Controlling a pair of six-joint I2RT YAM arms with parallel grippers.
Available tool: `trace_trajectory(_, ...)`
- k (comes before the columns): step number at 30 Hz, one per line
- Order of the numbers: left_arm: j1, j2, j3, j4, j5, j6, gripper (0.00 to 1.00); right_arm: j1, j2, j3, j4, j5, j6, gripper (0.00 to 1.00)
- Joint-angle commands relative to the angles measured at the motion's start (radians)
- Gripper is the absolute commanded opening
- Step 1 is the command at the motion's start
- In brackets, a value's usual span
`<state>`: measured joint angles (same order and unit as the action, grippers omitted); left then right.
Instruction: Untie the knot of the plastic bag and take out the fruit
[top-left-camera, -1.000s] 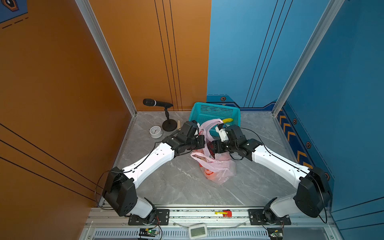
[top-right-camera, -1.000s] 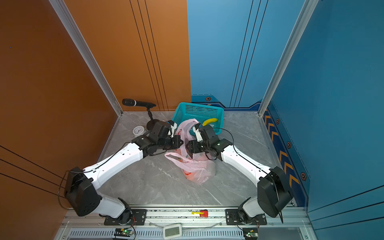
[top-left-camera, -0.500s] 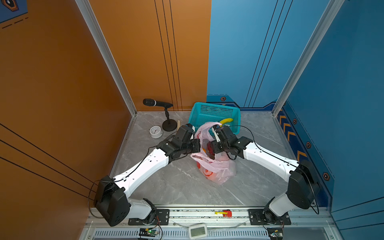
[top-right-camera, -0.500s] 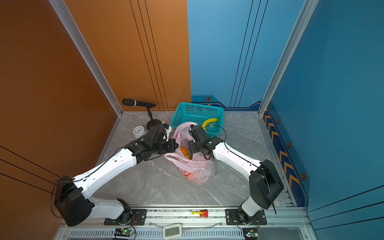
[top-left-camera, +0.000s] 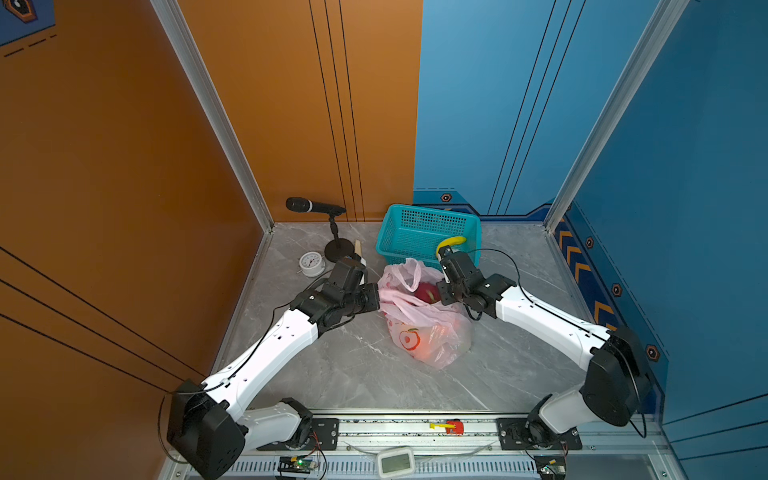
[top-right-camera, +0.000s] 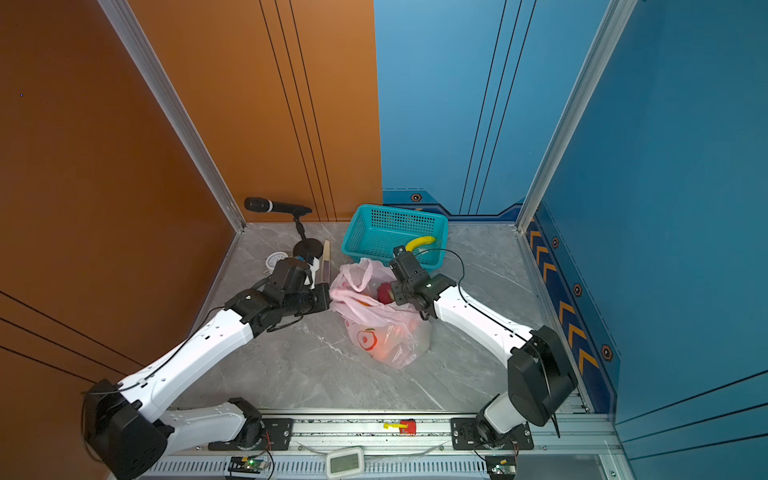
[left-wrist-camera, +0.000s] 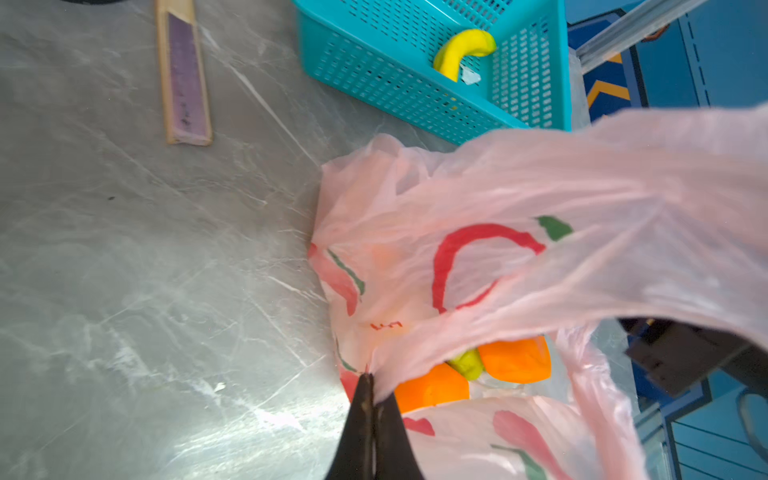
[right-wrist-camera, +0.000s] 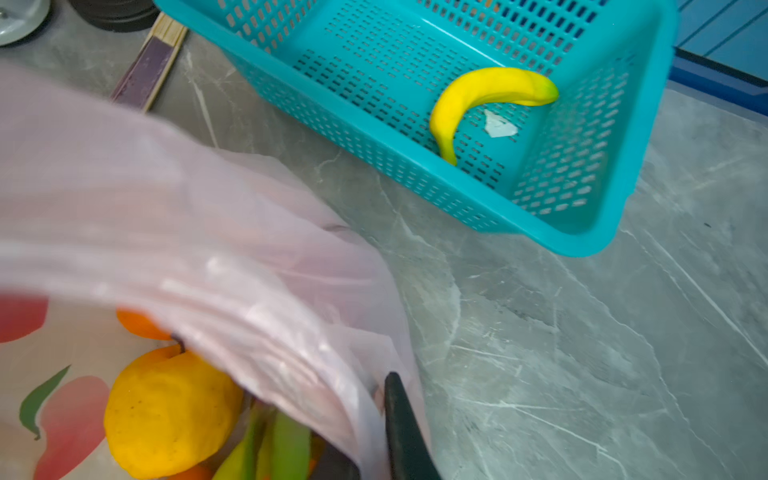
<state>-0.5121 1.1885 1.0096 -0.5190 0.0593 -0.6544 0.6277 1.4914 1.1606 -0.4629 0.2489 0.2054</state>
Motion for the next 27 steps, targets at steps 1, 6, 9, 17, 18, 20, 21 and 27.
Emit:
trace_trajectory(1,0.054,-0.059,-0.028,-0.065,-0.034,0.037,0.00,-0.054,-0.071,-0.054,-0.003,0.017,-0.006,0.12)
trace_trajectory(6,0.113,-0.095,-0.045,-0.066,-0.016,0.040,0.00,-0.143,-0.139,-0.110,0.021,-0.058,0.010,0.13)
trace_trajectory(9,0.132,-0.109,-0.046,-0.069,-0.018,0.050,0.00,-0.185,-0.168,-0.132,0.029,-0.097,0.022,0.13)
trace_trajectory(17,0.270,-0.178,-0.043,-0.130,-0.030,0.126,0.00,-0.330,-0.257,-0.193,0.049,-0.140,0.066,0.23)
trace_trajectory(18,0.288,-0.187,-0.048,-0.130,-0.021,0.131,0.00,-0.354,-0.268,-0.203,0.056,-0.153,0.078,0.26)
trace_trajectory(20,0.312,-0.200,-0.059,-0.125,0.005,0.132,0.00,-0.392,-0.282,-0.226,0.071,-0.198,0.096,0.29)
trace_trajectory(21,0.313,-0.203,-0.064,-0.120,0.020,0.132,0.00,-0.399,-0.285,-0.231,0.072,-0.208,0.101,0.30)
trace_trajectory(27,0.293,-0.196,-0.110,-0.076,0.096,0.099,0.00,-0.402,-0.283,-0.249,0.082,-0.316,0.134,0.38)
